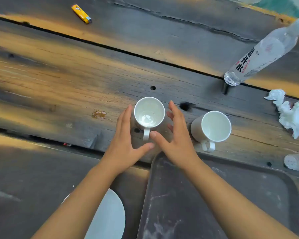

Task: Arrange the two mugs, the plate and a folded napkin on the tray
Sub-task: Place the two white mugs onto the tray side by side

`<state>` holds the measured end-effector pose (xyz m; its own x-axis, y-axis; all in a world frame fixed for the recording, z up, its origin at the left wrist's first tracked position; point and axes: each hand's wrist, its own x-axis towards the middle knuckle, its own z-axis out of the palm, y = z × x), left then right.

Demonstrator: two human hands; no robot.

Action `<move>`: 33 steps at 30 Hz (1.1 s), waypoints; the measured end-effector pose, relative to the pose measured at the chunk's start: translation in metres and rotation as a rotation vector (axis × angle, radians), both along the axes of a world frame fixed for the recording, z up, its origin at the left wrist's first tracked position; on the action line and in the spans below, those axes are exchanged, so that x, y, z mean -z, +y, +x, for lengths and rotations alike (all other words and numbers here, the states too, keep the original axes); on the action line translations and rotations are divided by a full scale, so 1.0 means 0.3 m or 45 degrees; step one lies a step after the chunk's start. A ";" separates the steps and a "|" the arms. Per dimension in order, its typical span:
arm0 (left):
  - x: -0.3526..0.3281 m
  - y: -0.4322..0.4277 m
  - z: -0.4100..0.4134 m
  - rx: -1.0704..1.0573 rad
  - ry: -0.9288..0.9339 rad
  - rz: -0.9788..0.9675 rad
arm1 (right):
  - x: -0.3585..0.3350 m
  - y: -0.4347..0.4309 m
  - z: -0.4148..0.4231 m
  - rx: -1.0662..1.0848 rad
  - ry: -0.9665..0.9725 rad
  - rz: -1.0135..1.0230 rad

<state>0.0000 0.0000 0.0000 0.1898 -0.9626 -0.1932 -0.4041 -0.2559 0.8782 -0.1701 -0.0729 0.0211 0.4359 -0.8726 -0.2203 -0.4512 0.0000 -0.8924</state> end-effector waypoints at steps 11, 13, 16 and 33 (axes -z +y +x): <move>0.025 -0.037 0.032 -0.086 0.474 0.095 | 0.047 -0.042 0.023 -0.048 -0.167 0.290; 0.022 -0.044 0.043 -0.082 0.499 0.110 | 0.047 -0.044 0.026 -0.019 -0.207 0.325; 0.019 -0.055 0.051 -0.069 0.533 0.133 | 0.048 -0.056 0.028 -0.047 -0.218 0.326; -0.006 -0.067 0.023 -0.037 0.517 0.171 | 0.054 -0.095 0.016 -0.069 -0.271 0.369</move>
